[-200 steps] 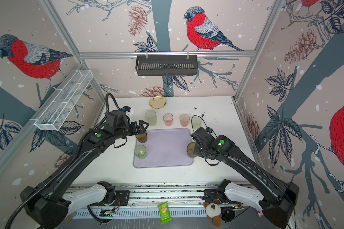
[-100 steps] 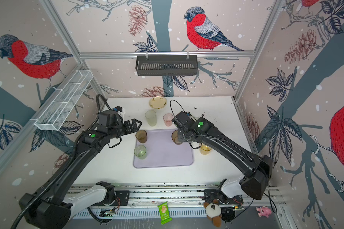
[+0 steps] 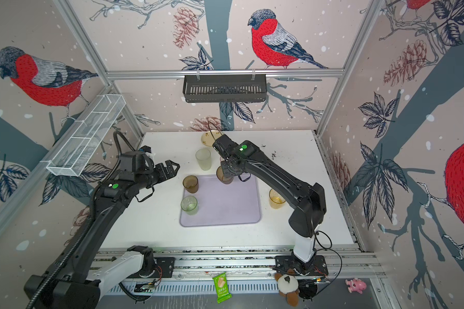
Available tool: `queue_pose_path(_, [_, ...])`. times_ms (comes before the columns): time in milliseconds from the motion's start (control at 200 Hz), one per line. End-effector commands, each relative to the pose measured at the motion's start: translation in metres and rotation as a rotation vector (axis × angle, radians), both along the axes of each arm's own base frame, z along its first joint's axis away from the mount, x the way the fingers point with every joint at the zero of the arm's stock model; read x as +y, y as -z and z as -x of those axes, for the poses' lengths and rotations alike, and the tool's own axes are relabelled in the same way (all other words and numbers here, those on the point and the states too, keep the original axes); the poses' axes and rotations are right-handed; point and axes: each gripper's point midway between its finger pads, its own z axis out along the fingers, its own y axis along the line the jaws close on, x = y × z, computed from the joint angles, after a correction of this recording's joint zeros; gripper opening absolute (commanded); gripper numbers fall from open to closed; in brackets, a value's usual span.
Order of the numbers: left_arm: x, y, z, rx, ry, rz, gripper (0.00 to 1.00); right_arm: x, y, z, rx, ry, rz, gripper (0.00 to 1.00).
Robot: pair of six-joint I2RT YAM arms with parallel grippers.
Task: Place the glasses into the tray
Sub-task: Place the glass on the tray.
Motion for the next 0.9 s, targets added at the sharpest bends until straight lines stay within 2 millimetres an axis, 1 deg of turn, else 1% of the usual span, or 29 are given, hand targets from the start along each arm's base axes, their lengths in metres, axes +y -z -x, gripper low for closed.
queue_pose_path(0, [0.002, 0.006, 0.006, 0.033, -0.006, 0.016, 0.96, 0.010, 0.004, -0.008, 0.013, -0.066, 0.020, 0.03])
queue_pose_path(155, [0.006, 0.010, 0.007, 0.047, -0.030, 0.014, 0.96, 0.028, 0.015, -0.022, 0.030, -0.097, 0.003, 0.03])
queue_pose_path(220, [0.008, 0.014, 0.008, 0.056, -0.040, 0.014, 0.96, 0.034, 0.022, -0.026, 0.038, -0.108, 0.003, 0.03])
queue_pose_path(285, [0.009, 0.013, 0.007, 0.054, -0.046, 0.017, 0.96, 0.039, 0.028, -0.031, 0.048, -0.113, 0.001, 0.03])
queue_pose_path(300, [0.009, 0.013, 0.007, 0.054, -0.048, 0.019, 0.96, 0.041, 0.030, -0.031, 0.053, -0.116, -0.001, 0.03])
queue_pose_path(310, [0.009, 0.020, 0.008, 0.070, -0.050, 0.017, 0.96, 0.042, 0.031, -0.031, 0.055, -0.116, -0.001, 0.03])
queue_pose_path(330, [0.010, 0.023, 0.009, 0.078, -0.053, 0.018, 0.96, 0.043, 0.033, -0.032, 0.058, -0.119, -0.001, 0.03])
queue_pose_path(420, [0.011, 0.028, 0.009, 0.087, -0.065, 0.024, 0.96, 0.048, 0.042, -0.035, 0.068, -0.125, -0.002, 0.03])
queue_pose_path(520, [0.014, 0.029, 0.007, 0.087, -0.075, 0.029, 0.96, 0.052, 0.051, -0.036, 0.080, -0.129, -0.005, 0.03])
queue_pose_path(650, [0.016, 0.028, 0.005, 0.087, -0.084, 0.033, 0.96, 0.062, 0.061, -0.037, 0.096, -0.143, -0.016, 0.03])
queue_pose_path(801, [0.020, 0.029, 0.008, 0.095, -0.089, 0.021, 0.96, 0.072, 0.075, -0.036, 0.114, -0.160, -0.010, 0.03])
queue_pose_path(896, [0.024, 0.031, 0.010, 0.099, -0.096, 0.021, 0.96, 0.077, 0.079, -0.037, 0.121, -0.162, -0.015, 0.03])
